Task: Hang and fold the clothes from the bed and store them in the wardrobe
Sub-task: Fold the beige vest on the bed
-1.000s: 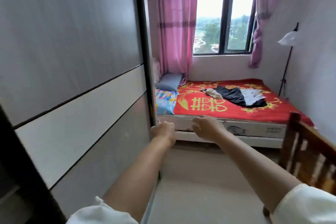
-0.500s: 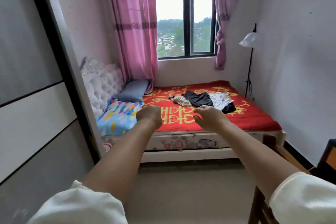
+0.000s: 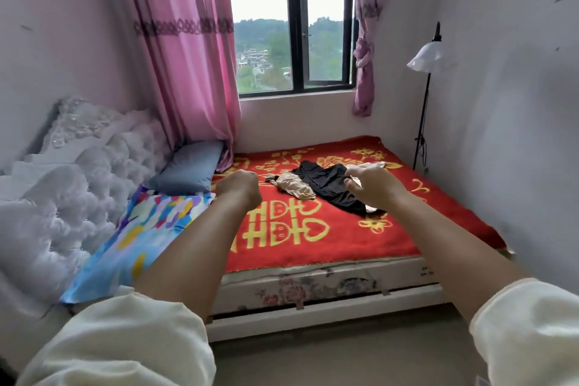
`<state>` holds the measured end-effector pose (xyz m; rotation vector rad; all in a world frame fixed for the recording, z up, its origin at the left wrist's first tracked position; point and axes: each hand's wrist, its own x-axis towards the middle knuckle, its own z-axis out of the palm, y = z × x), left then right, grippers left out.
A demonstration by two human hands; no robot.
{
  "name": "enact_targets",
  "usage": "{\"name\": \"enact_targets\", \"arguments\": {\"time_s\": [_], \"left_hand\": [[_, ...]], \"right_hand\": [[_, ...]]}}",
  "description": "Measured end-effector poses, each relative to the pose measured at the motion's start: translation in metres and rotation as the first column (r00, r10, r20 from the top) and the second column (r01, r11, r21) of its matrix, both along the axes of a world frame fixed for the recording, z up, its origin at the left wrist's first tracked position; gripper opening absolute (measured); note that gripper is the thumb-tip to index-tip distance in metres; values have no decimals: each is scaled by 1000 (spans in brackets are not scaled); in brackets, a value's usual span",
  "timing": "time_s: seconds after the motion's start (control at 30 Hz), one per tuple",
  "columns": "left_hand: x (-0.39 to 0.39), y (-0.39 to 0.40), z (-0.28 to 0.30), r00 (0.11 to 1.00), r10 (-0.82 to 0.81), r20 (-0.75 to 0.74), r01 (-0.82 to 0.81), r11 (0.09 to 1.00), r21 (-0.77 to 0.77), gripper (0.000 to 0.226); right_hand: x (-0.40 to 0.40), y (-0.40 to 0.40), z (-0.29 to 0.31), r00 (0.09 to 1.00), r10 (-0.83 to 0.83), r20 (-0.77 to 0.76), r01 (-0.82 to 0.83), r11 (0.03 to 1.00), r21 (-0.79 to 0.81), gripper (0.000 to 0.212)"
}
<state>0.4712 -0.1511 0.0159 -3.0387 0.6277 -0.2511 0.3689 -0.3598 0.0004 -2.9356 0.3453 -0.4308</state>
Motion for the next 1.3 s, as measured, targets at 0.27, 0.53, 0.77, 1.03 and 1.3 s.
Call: {"name": "enact_targets", "arguments": {"time_s": [0.27,0.53,0.77,1.03,1.3], "left_hand": [[202,-100,-30,999,-6,-42,5,1000,-17,29],[391,-186,-60,998,14,-67,-14,1000,4,30],[546,-231,-127,985,-9,-175,17,999,45,29],[701,-284,-231,941,-11,-337,49,994,102,29],[762,-324,-405,841,42,-540,-10,998,61,30]], "right_hand": [[193,-104,-30,999,-8,-40,11,997,77,36],[387,-185,-67,992,15,-128,5,988,152,36],[539,-234,-132,974,-17,-226,57,983,172,31],[685,-277,-242,915,-48,-402,149,963,223,32],[765,-323,-398,839,-54,-541,244,927,285,31]]}}
